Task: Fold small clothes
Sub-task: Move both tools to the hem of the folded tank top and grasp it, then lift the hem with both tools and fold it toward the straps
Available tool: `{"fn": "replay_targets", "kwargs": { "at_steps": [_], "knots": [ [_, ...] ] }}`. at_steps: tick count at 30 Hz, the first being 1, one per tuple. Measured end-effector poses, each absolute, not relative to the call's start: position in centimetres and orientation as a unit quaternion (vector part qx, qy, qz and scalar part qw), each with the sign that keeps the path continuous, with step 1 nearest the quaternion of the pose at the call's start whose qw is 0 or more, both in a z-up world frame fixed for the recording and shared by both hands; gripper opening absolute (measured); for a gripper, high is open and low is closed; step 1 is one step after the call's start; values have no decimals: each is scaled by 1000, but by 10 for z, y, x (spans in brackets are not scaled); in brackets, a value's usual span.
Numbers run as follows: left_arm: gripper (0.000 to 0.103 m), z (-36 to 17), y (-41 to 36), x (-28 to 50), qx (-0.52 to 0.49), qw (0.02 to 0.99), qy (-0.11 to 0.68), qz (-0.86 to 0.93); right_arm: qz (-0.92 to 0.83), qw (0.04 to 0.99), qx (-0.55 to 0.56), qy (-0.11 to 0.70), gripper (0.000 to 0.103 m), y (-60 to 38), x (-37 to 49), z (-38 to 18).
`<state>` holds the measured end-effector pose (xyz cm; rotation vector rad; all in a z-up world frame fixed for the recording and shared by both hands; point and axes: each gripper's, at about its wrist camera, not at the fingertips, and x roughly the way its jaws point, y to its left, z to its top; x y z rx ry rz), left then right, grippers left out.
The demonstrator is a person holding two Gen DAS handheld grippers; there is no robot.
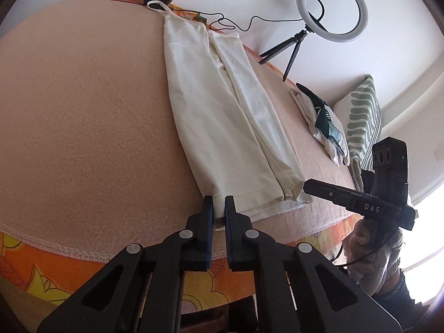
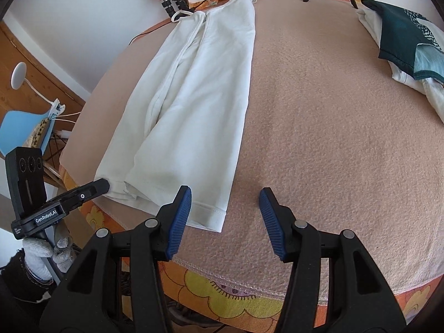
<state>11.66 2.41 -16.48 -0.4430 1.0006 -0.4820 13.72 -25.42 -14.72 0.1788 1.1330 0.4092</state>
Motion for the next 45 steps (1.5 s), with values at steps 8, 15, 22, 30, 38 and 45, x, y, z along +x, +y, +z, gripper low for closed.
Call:
{"fn": "replay_targets", "kwargs": {
  "at_steps": [8, 15, 22, 30, 38, 45],
  "knots": [
    [4, -163, 32, 112, -203, 833, 462, -225, 193, 822, 69, 531, 6, -249, 139, -147],
    [4, -165, 32, 111, -207, 830, 465, -228, 202, 820, 84, 528, 7, -255, 139, -147],
    [4, -164, 32, 111, -210, 828, 466, -231, 233, 807, 116, 531, 42, -263, 135, -151],
    [4, -160, 34, 114, -227, 824, 460, -240, 250, 790, 146, 540, 9, -265, 139, -158],
    [4, -144, 37, 121, -257, 819, 444, -258, 265, 772, 270, 511, 7, -296, 153, -152],
    [4, -125, 45, 146, -271, 828, 421, -252, 281, 772, 307, 480, 7, -296, 175, -131]
  ]
}}
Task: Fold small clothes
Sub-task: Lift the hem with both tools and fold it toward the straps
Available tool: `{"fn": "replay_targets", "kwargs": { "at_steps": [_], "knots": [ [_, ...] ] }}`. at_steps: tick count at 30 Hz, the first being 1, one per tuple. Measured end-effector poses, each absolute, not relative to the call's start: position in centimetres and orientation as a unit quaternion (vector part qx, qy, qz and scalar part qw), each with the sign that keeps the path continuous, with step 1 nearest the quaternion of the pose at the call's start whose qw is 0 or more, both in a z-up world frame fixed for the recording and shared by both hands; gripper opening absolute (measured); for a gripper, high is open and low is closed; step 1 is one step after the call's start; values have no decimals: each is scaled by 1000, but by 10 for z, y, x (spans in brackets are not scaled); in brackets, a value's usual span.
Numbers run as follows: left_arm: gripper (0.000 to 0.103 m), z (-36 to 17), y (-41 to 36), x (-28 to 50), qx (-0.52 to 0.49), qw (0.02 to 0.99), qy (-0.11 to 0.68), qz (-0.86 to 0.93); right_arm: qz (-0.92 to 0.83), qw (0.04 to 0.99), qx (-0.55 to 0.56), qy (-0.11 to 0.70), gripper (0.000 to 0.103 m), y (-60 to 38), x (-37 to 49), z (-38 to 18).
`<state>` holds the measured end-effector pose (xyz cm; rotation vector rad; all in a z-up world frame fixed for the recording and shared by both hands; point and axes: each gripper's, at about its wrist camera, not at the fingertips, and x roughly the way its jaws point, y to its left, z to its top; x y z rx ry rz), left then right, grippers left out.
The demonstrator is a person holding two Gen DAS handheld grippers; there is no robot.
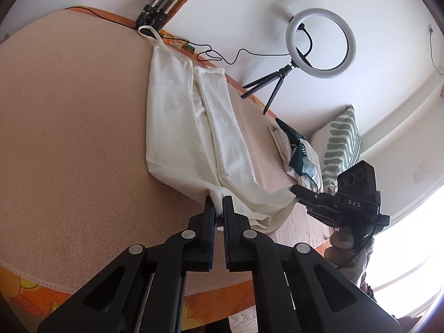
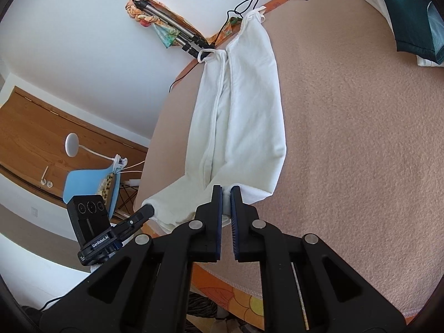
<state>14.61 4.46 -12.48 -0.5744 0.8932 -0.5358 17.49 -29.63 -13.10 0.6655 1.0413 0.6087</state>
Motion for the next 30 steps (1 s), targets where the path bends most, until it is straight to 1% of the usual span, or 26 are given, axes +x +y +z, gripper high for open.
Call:
{"fn": "replay_targets", "kwargs": {
  "at_steps": [5, 9, 15, 19, 30],
  "knots": [
    [4, -109, 44, 173, -266, 843, 398, -246, 279, 785, 308, 458, 7, -294, 195, -112],
    [4, -108, 41, 196, -274, 846, 389, -239, 270, 787, 320, 454, 7, -292, 220, -111],
    [4, -118, 34, 222, -267, 852, 390, -225, 250, 780, 344, 459, 7, -292, 254, -129],
    [4, -132, 38, 239, -279, 847, 401, -208, 242, 778, 349, 464, 7, -292, 275, -140],
    [4, -156, 47, 259, -278, 849, 416, -170, 207, 768, 346, 498, 7, -287, 309, -173]
  ]
}}
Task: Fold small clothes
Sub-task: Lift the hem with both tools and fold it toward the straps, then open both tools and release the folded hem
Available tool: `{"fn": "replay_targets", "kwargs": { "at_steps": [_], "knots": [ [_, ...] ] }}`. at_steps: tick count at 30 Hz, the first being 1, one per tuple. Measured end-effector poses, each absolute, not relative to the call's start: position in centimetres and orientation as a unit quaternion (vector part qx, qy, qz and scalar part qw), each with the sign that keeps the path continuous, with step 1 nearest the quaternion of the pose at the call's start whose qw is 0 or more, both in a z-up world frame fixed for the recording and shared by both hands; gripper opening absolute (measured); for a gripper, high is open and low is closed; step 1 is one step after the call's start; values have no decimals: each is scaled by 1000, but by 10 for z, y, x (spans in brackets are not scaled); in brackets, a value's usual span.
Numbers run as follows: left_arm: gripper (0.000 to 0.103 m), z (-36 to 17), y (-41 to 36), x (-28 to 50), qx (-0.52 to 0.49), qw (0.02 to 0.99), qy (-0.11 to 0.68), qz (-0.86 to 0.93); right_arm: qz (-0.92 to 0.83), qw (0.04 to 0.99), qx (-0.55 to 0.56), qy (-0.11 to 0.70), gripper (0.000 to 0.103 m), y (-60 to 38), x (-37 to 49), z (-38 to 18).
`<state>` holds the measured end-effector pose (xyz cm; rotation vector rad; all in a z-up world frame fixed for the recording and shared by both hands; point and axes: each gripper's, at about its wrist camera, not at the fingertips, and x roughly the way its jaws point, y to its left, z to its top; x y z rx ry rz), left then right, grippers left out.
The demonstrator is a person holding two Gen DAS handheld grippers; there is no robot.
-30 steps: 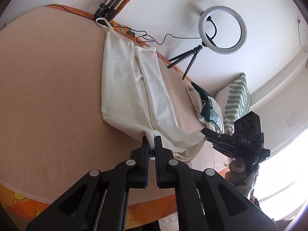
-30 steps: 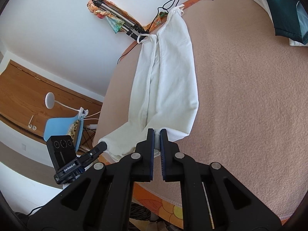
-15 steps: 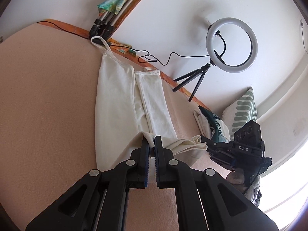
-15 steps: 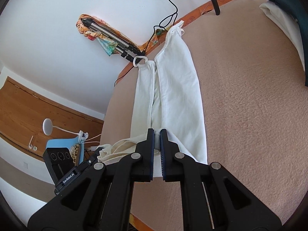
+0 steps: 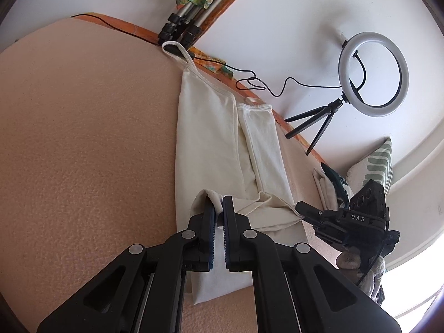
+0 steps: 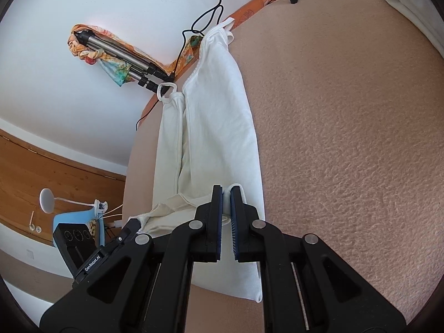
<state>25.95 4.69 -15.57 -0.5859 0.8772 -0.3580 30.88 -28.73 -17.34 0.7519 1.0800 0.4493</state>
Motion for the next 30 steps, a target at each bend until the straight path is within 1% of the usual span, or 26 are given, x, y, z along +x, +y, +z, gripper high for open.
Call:
{"fn": "replay_targets", "kwargs": {
  "at_steps": [6, 7, 10, 11, 13, 14, 15, 16, 17, 18, 23, 27, 29, 30],
  "knots": [
    [5, -152, 40, 261, -254, 860, 411, -168, 200, 772, 343, 497, 7, -285, 308, -172],
    [8, -150, 39, 260, -249, 862, 408, -168, 200, 774, 341, 494, 7, -285, 307, -170],
    [30, -143, 38, 258, -237, 869, 402, -164, 201, 780, 334, 489, 7, -285, 306, -166],
    [32, -141, 38, 256, -231, 874, 397, -161, 199, 782, 333, 488, 7, -286, 305, -164],
    [32, -135, 39, 253, -219, 880, 389, -161, 201, 783, 336, 484, 10, -289, 304, -161],
    [32, -132, 40, 252, -212, 883, 385, -163, 202, 786, 334, 480, 12, -291, 303, -158],
    [32, -129, 40, 249, -202, 887, 380, -164, 197, 793, 325, 476, 23, -293, 301, -154],
    [32, -126, 40, 247, -192, 892, 375, -165, 192, 803, 313, 470, 39, -295, 299, -149],
    [32, -124, 40, 244, -183, 895, 370, -167, 190, 812, 304, 461, 45, -297, 296, -143],
    [32, -122, 39, 242, -175, 898, 367, -166, 191, 821, 295, 450, 46, -299, 292, -137],
    [32, -122, 30, 237, -148, 895, 371, -197, 219, 852, 222, 421, 46, -288, 277, -110],
    [31, -130, 15, 234, -127, 886, 388, -221, 280, 838, 157, 441, 46, -255, 272, -111],
    [31, -136, 10, 234, -117, 881, 400, -224, 288, 832, 125, 457, 40, -239, 271, -118],
    [31, -139, 8, 235, -114, 878, 407, -225, 297, 826, 119, 464, 34, -232, 271, -123]
  ]
}}
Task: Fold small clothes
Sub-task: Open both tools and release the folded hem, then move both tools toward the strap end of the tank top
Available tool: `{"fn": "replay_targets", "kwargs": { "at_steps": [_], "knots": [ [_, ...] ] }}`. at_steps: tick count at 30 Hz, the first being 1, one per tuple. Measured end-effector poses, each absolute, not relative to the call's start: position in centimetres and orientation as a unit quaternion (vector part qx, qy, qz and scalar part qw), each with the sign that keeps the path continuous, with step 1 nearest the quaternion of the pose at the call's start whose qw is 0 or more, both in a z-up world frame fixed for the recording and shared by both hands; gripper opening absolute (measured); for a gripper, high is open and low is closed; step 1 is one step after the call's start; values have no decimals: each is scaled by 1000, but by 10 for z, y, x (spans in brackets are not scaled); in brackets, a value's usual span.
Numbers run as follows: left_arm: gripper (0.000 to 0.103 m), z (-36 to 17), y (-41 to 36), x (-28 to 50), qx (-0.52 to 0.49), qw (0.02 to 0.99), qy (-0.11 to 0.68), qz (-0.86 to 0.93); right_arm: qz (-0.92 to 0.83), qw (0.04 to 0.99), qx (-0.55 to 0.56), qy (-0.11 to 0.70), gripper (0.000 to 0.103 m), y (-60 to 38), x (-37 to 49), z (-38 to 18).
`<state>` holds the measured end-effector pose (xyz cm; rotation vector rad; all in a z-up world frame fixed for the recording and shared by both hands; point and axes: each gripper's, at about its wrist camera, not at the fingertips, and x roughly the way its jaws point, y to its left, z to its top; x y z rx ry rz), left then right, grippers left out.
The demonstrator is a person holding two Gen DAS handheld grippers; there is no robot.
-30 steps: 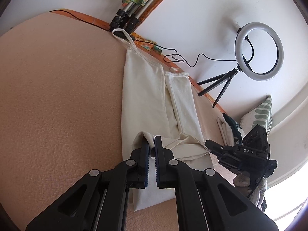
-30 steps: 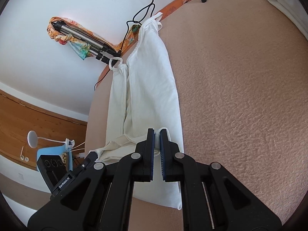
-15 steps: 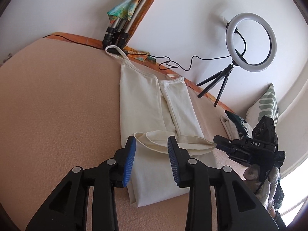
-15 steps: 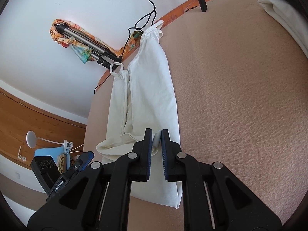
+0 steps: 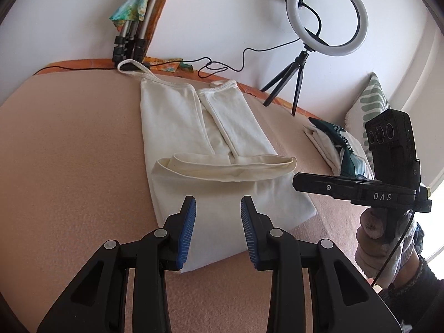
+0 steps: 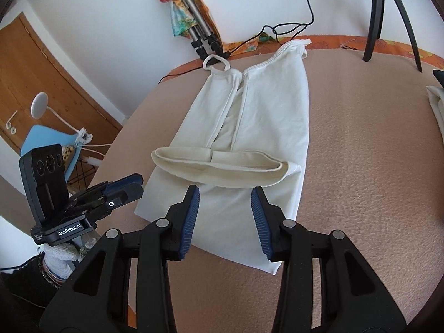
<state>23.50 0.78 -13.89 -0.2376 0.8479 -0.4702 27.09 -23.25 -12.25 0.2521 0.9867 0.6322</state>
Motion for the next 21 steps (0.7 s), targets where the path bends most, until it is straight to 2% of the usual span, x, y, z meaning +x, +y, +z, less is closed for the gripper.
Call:
{"fn": "replay_targets", "kwargs": {
  "at_steps": [7, 16, 21],
  "knots": [
    [31, -153, -1, 250, -106, 867, 432, -226, 289, 818, 71, 493, 28, -208, 283, -143],
    [31, -154, 10, 275, -130, 875, 425, -191, 241, 832, 106, 488, 28, -223, 307, -141],
    [31, -154, 17, 290, -104, 889, 419, -149, 210, 844, 101, 484, 28, -230, 310, -138]
  ]
}}
